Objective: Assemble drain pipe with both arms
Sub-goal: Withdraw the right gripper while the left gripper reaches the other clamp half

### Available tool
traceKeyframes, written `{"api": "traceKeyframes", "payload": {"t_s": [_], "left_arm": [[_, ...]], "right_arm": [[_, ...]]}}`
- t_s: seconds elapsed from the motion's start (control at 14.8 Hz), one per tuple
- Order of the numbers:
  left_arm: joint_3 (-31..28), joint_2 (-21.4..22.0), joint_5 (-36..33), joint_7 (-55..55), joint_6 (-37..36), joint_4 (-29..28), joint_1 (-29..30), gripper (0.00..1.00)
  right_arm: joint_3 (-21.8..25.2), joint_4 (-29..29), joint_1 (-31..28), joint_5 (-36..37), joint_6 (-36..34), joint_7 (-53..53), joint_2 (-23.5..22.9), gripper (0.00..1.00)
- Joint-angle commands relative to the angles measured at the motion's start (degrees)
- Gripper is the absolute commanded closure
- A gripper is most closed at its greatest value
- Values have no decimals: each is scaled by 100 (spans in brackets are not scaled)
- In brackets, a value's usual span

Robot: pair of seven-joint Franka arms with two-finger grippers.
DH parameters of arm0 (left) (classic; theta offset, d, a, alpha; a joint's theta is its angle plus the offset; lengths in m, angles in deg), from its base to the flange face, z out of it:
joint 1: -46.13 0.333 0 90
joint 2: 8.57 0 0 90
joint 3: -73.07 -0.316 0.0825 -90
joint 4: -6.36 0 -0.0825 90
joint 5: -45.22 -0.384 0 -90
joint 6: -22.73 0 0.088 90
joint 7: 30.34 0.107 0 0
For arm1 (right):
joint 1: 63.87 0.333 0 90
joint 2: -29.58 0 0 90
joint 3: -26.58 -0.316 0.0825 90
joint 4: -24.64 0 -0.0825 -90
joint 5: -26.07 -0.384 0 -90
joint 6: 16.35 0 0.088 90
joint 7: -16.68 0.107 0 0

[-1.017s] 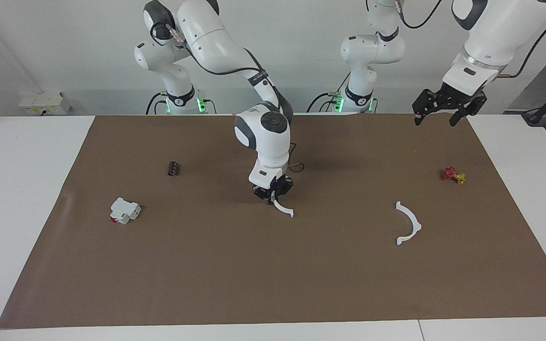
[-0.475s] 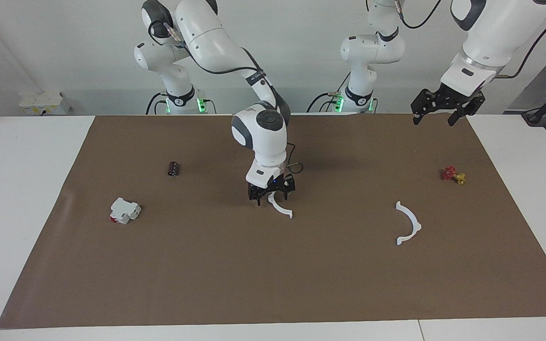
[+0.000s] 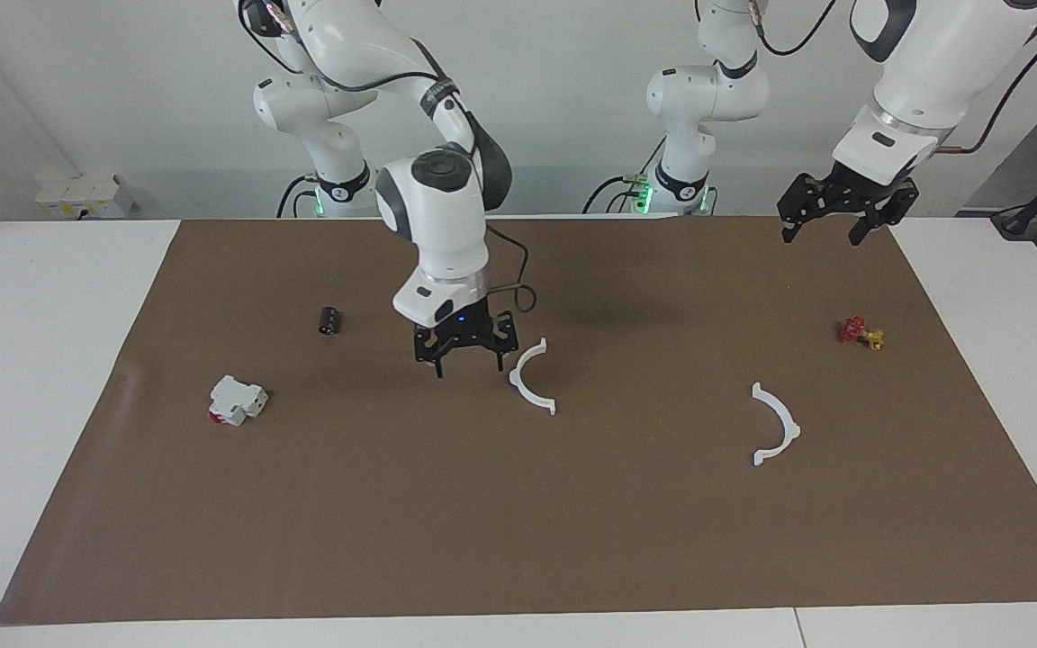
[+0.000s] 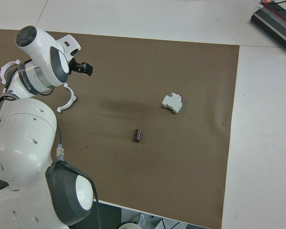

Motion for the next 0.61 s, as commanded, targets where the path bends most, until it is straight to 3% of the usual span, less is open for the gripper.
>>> {"api": "traceKeyframes", "payload": {"t_s": [0.0, 0.34, 0.54], "left_arm": [[-15, 214, 7, 213, 577, -485, 50, 1], [-32, 135, 7, 661, 1817, -1241, 365, 1], [-32, -250, 7, 829, 2432, -1382, 463, 1]], "right_arm": [[-74, 143, -481, -3, -170, -7, 317, 0], [-74, 99, -1360, -3, -1223, -515, 1028, 0], [-47, -199, -1651, -3, -2102, -850, 1257, 0]]}}
